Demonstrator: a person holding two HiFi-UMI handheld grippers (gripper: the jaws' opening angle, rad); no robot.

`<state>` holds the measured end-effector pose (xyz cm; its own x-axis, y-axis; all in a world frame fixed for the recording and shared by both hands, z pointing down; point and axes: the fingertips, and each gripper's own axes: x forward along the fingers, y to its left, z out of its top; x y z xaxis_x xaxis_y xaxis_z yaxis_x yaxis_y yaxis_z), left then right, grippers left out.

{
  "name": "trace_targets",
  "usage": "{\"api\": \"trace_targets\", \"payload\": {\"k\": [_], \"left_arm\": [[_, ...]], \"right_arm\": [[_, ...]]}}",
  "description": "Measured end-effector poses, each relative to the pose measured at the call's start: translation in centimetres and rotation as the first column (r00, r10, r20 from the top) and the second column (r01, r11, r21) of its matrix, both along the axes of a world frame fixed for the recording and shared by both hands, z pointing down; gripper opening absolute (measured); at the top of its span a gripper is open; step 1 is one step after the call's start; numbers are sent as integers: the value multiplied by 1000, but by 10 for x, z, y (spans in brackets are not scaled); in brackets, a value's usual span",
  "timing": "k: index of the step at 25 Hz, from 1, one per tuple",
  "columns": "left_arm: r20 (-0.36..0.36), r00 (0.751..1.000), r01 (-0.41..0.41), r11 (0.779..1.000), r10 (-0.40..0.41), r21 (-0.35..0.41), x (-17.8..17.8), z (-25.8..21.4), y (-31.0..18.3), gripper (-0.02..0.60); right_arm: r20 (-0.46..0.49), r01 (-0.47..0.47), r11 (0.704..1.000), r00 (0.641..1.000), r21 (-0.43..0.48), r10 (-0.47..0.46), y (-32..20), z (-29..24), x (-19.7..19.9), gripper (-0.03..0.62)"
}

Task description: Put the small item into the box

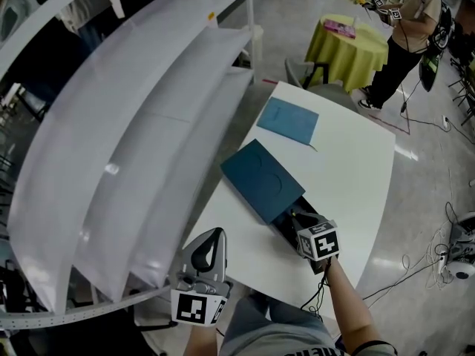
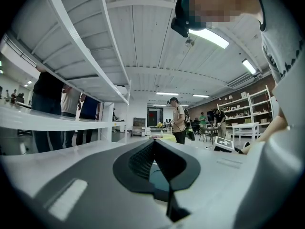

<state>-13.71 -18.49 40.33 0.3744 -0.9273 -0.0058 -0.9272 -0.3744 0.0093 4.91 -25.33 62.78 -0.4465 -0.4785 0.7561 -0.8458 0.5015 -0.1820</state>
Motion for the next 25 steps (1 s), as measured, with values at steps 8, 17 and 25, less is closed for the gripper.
{"api": "trace_targets", "payload": {"k": [8, 17, 25], "left_arm": [[5, 1000, 19, 1000, -19, -10, -7, 1, 4, 17], [3, 999, 36, 999, -36, -20, -14, 4, 6, 17], [2, 999, 35, 999, -35, -24, -16, 5, 6, 17]], "right_arm": [[-52, -23, 997, 998, -80, 19, -4, 19, -4, 44], [-77, -42, 993, 996, -114, 33, -4, 29, -2, 44], [-75, -48, 993, 996, -105, 41, -7, 29, -4, 48]]}}
